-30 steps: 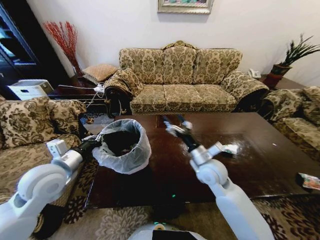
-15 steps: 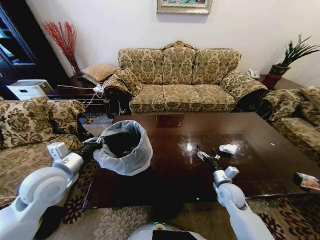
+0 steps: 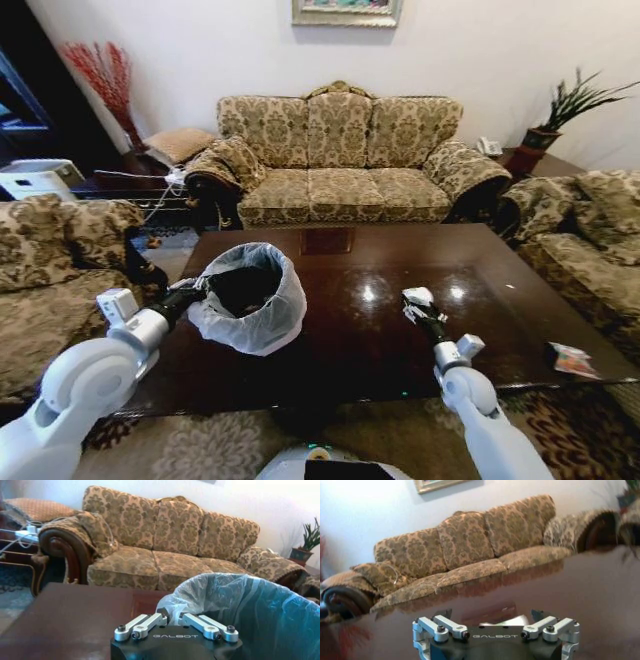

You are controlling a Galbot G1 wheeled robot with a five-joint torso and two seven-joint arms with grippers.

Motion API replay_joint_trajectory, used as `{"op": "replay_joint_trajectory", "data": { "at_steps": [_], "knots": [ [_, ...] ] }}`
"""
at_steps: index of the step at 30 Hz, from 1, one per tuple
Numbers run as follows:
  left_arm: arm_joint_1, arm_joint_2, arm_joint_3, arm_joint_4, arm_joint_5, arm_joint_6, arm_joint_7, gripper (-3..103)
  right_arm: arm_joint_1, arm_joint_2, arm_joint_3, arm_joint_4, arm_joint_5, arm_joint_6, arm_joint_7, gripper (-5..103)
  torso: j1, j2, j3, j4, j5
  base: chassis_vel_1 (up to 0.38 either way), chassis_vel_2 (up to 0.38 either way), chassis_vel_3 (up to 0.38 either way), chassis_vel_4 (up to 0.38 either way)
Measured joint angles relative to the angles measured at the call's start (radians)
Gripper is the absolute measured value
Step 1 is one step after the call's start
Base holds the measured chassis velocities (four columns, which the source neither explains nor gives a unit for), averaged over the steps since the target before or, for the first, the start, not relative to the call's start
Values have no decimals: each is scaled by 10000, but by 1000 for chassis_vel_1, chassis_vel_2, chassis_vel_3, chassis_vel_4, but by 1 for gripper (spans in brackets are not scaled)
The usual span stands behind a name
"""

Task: Move to the front of the table and place the trash on the table into the trash bin.

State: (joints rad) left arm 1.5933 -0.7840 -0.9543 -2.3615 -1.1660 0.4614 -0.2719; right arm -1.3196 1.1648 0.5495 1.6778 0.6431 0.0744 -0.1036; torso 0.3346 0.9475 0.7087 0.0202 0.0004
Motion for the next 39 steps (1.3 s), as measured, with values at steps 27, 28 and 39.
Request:
{"op": "replay_joint_trajectory", "data": {
  "at_steps": [27,28,39],
  "knots": [
    [37,-387,107,92,568,-143,329,4,3464,-568,-1253,-4821,-1252,-46,-3872,100,0,2,0,-1,-5,-38,-42,46,32],
    [37,-388,107,104,578,-142,323,4,3485,-511,-1323,-4811,-1235,-46,-3849,100,0,1,-1,2,-5,0,0,0,0],
    [2,-296,134,215,577,-124,326,4,4081,-332,-2320,-5185,-1843,186,-3309,100,0,1,-1,1,-5,0,0,0,0]
  ]
}}
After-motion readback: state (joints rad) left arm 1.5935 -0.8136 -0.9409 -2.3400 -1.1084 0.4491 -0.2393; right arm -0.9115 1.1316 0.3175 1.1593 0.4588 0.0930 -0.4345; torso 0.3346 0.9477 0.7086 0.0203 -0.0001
